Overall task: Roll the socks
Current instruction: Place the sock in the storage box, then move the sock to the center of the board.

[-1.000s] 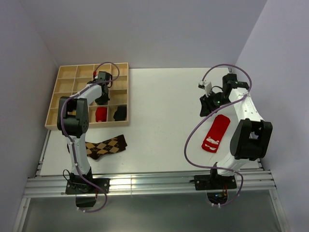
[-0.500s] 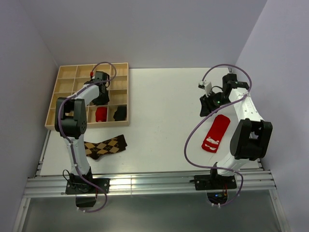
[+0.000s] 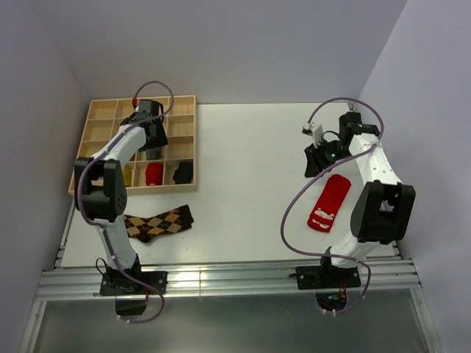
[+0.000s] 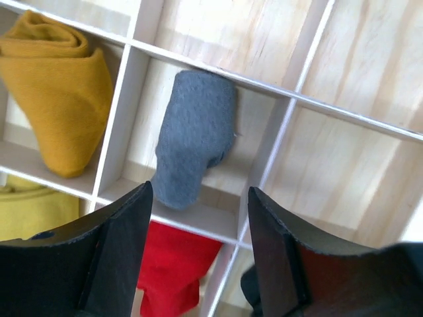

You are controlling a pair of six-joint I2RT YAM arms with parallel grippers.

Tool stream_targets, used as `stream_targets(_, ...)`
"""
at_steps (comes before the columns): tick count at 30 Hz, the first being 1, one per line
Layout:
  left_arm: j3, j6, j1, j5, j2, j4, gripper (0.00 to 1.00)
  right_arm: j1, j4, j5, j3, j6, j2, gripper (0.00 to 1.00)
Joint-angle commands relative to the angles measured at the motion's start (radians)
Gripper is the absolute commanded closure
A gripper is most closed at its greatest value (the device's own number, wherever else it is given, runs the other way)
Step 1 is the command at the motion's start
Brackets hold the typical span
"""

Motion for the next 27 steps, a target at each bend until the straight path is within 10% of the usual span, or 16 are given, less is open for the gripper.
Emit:
stream_targets(1,-0.018,-0.036,-0.025,-0.022,-0.127,-0.001,0.37,-0.008,0.005,-0.002,0.028,-0.005,-0.014,0.52)
stream_targets(15,-0.588,-0.649,-0.301,-0.231,-0.675,-0.072,0.68,-0.009,0.027,-0.024,0.022,0.006,-0.003,0.52)
stream_targets(27,-0.748,-1.131,-0.571,-0.317,-0.507,-0.193,0.85,-0.011,0.042,-0.025,-0.016,0.001,-0.003,0.52)
